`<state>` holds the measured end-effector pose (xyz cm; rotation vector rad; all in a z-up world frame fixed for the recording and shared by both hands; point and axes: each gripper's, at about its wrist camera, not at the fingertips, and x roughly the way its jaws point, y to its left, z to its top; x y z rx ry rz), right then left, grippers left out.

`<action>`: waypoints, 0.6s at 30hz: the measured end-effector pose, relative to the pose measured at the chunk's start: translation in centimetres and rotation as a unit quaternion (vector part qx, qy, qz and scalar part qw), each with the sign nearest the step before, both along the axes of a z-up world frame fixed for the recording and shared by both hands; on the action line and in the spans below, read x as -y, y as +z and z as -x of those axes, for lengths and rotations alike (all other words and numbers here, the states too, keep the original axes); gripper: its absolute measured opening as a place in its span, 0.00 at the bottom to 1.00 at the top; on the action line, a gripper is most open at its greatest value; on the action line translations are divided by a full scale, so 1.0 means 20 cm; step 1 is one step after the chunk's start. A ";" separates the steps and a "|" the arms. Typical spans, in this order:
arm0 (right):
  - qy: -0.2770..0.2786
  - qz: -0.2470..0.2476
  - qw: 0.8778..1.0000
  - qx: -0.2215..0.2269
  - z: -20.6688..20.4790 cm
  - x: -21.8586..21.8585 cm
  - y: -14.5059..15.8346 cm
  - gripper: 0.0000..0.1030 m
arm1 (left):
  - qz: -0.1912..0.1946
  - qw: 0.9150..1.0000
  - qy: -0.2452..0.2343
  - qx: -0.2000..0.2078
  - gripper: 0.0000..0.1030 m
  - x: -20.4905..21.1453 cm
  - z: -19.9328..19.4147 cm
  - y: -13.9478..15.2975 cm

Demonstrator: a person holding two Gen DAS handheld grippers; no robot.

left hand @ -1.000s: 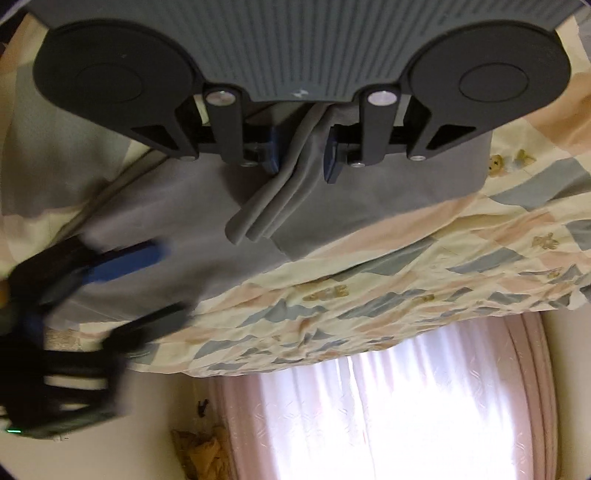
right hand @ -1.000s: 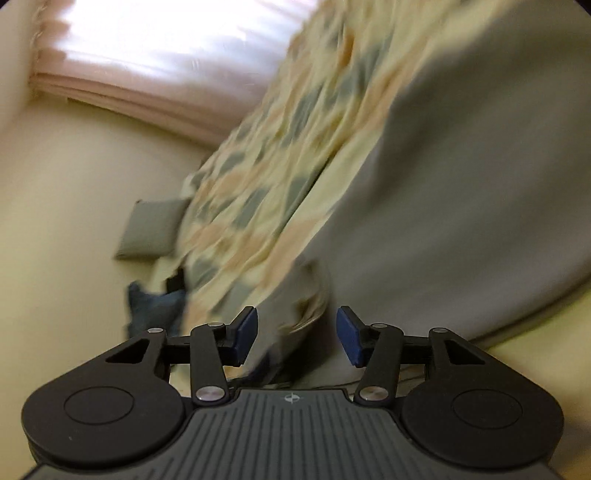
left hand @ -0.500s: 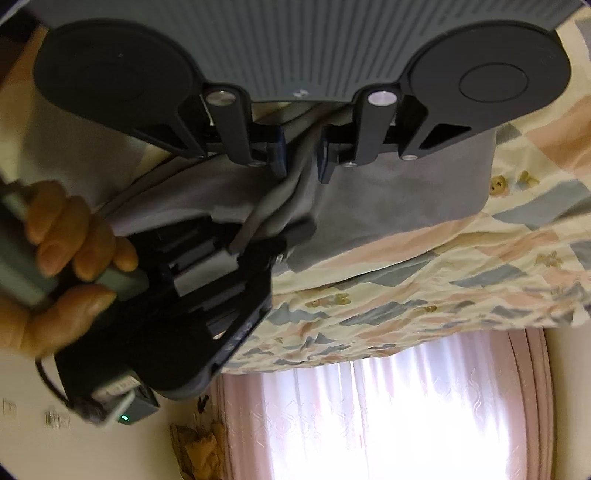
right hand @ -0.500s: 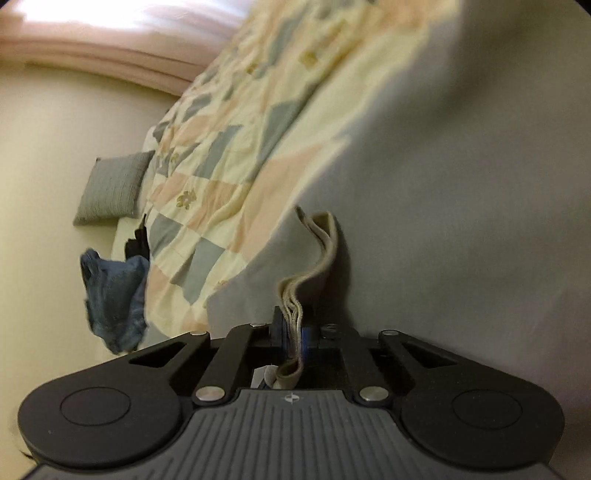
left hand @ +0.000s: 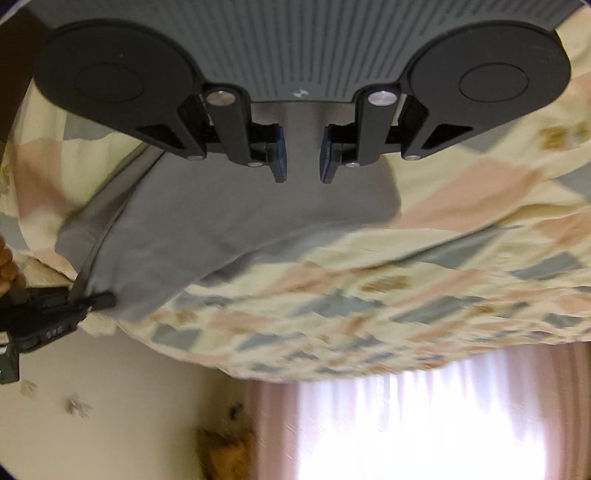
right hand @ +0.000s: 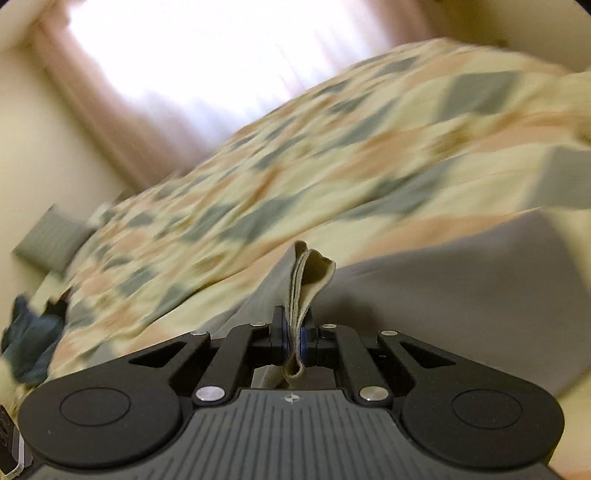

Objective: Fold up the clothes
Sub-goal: 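Fold the garment in half, carrying the right gripper's end over toward the left gripper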

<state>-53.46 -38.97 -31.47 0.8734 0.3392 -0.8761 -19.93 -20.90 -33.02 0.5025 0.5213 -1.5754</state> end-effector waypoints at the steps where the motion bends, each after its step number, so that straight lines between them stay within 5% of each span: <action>1: -0.015 0.000 1.000 -0.005 0.09 0.02 -0.01 0.06 | -0.004 1.000 -0.005 0.001 0.14 0.04 0.03 -0.01; 9: -0.078 -0.024 0.997 0.000 0.56 0.15 -0.17 0.06 | -0.018 0.999 -0.034 0.017 0.15 0.27 0.24 -0.05; 18: -0.094 -0.016 0.995 0.015 0.74 0.18 -0.28 0.06 | -0.030 0.998 -0.029 0.043 0.17 0.38 0.31 -0.08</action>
